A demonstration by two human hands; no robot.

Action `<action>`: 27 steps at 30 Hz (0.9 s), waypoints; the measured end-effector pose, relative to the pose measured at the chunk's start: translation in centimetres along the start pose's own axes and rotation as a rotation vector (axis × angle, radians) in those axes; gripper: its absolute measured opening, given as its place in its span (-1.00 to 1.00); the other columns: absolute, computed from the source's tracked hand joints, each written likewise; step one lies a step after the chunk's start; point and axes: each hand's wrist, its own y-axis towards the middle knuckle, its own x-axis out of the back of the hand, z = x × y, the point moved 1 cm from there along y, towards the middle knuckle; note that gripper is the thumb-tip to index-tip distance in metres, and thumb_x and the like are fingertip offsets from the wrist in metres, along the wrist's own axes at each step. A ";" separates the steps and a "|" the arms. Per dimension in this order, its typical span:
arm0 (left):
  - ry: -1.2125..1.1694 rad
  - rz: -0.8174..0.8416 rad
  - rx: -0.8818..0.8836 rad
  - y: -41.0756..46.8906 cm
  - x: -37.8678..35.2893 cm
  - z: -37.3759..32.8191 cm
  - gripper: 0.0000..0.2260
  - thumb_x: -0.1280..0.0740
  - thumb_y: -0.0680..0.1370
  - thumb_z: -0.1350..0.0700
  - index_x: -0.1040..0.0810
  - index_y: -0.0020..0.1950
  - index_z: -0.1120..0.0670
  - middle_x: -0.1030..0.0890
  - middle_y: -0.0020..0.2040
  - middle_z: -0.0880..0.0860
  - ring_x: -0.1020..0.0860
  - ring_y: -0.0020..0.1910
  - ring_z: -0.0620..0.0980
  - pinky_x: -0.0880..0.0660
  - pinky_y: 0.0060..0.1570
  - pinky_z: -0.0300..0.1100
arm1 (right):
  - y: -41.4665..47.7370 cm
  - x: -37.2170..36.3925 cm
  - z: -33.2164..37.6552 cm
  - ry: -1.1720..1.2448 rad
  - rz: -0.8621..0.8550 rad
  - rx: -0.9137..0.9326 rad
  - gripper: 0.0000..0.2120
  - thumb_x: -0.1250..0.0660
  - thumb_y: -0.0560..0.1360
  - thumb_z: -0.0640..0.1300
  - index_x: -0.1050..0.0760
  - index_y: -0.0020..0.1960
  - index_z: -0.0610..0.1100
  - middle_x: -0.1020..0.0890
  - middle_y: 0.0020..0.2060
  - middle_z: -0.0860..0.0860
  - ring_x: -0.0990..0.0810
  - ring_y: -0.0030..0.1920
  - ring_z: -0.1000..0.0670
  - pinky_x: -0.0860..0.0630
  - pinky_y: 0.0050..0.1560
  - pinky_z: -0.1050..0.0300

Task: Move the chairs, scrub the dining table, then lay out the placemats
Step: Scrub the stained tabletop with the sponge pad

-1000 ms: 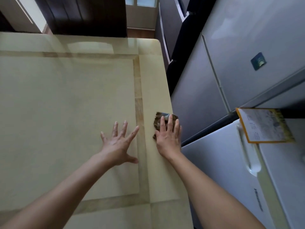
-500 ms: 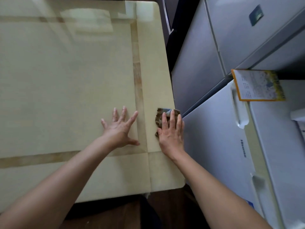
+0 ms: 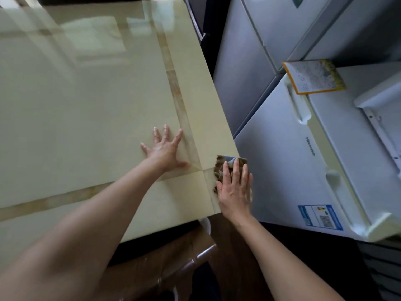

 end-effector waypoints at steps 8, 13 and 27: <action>0.030 -0.066 -0.128 -4.0 -1.8 -1.6 -0.16 -0.36 0.47 -0.15 0.17 0.54 -0.17 0.26 0.55 0.07 0.27 0.51 0.18 0.05 0.40 0.31 | -4.6 -1.6 1.0 -0.003 -0.060 0.138 -0.41 -0.25 0.47 -0.07 -0.18 0.45 -0.17 -0.29 0.43 -0.26 -0.09 0.42 -0.30 -0.20 0.35 -0.26; -0.208 -0.074 -0.258 -6.6 -2.9 -4.1 -0.37 -0.31 0.55 -0.02 -0.08 0.55 -0.04 -0.05 0.56 0.08 0.02 0.54 0.08 -0.03 0.48 -0.04 | -4.9 0.1 0.7 0.333 -0.116 0.147 -0.38 -0.34 0.36 -0.43 -0.34 0.39 -0.20 -0.41 0.37 -0.19 -0.30 0.40 -0.22 -0.34 0.36 -0.21; -1.101 0.522 -0.360 -19.6 -4.2 -18.7 -0.72 -0.31 0.53 0.33 -0.54 0.23 0.18 -0.59 0.06 0.25 -0.61 -0.01 0.17 -0.62 -0.08 0.00 | -20.5 12.4 -6.8 0.657 -0.481 -0.100 -0.41 -0.12 0.51 0.06 -0.10 0.47 -0.14 -0.19 0.41 -0.03 -0.21 0.41 0.08 -0.28 0.39 0.21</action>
